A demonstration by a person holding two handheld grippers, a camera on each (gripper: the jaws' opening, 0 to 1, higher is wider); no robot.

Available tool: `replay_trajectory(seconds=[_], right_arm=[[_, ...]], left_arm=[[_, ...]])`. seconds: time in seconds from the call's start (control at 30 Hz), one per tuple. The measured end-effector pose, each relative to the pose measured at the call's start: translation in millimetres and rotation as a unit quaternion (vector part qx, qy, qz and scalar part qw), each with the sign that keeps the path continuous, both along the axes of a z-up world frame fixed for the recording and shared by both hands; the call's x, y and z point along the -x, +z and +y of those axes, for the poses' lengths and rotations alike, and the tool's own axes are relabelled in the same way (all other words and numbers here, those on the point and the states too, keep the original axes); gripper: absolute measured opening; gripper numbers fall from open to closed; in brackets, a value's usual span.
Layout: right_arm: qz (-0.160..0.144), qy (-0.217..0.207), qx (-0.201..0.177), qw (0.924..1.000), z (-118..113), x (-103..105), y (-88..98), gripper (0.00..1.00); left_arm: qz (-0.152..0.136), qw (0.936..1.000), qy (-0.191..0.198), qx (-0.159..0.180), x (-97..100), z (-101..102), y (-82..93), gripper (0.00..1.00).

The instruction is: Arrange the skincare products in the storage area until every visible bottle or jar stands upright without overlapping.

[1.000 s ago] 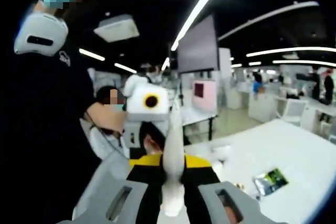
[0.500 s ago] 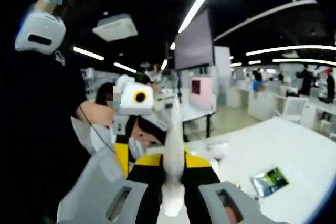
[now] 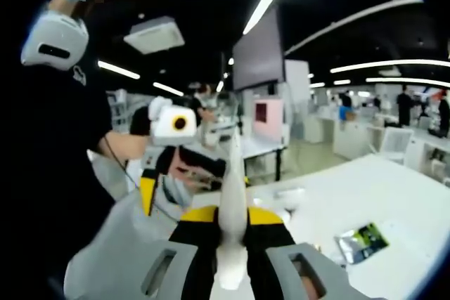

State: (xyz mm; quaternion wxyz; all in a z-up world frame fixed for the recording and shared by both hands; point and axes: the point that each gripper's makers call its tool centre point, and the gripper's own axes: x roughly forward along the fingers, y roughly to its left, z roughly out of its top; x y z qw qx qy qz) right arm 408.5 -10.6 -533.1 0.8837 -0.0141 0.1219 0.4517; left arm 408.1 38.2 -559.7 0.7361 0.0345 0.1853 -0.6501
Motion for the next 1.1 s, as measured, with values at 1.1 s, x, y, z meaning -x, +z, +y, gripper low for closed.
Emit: replay_trajectory(seconds=[1.1], right_arm=[[-0.011,-0.018,0.037,0.9991,-24,-42,-51.5,0.06]], left_arm=[[0.037,0.9976,0.024,-0.054,4.4,34,-58.1,0.97]])
